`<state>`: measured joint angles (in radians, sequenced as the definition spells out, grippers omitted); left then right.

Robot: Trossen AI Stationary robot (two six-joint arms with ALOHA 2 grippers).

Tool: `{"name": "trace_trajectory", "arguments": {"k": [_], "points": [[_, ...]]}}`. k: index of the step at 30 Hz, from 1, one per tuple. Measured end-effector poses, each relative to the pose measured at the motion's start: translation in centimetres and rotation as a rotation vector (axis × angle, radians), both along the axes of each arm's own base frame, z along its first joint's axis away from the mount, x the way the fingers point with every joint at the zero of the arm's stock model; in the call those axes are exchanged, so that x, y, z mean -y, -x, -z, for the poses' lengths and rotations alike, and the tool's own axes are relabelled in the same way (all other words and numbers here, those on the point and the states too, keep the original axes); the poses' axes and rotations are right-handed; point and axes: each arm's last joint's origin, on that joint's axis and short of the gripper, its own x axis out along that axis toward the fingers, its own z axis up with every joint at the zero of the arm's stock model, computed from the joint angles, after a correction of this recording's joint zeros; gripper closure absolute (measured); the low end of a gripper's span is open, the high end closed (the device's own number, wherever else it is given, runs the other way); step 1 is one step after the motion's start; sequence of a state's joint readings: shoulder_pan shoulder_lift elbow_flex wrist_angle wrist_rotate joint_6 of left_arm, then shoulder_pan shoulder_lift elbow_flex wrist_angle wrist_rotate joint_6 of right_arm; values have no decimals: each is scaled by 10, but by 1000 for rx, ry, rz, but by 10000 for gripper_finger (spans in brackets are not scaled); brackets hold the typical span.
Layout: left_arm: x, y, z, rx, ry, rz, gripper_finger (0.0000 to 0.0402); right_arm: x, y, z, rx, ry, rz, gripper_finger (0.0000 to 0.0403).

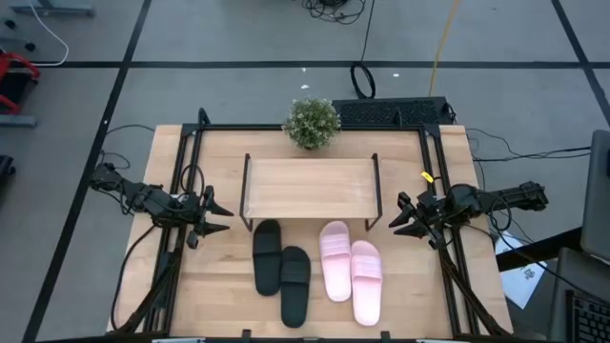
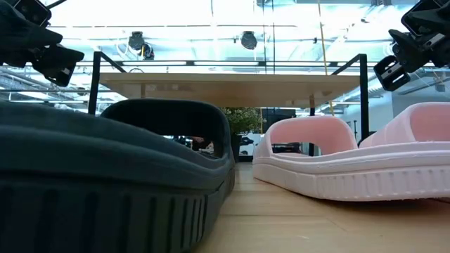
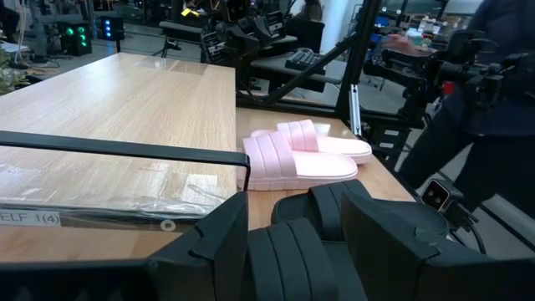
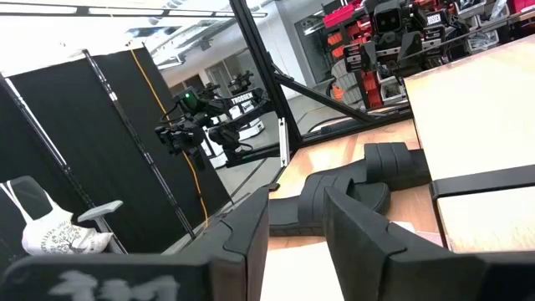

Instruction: Pick and place slides into the shelf

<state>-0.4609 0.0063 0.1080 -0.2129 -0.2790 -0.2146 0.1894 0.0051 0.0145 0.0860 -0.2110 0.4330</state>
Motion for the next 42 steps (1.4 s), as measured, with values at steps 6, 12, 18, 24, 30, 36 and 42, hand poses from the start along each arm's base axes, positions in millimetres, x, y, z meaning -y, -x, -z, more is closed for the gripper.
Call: {"name": "trace_trajectory", "arguments": {"k": [6, 12, 18, 24, 30, 36, 42], "points": [[0, 0, 0, 0, 0, 0, 213, 0, 0, 0, 0, 0, 0, 296], [0, 0, 0, 0, 1, 0, 213, 0, 0, 0, 0, 0, 0, 296], [0, 0, 0, 0, 0, 0, 213, 0, 0, 0, 0, 0, 0, 296], [0, 0, 0, 0, 0, 0, 213, 0, 0, 0, 3, -1, 4, 296], [0, 0, 0, 0, 0, 0, 213, 0, 0, -3, 4, -69, -7, 296], [0, 0, 0, 0, 0, 0, 213, 1, 5, -25, 192, -224, -33, 296], [0, 0, 0, 0, 1, 0, 213, 11, 30, -65, 699, -352, 122, 296]]}}
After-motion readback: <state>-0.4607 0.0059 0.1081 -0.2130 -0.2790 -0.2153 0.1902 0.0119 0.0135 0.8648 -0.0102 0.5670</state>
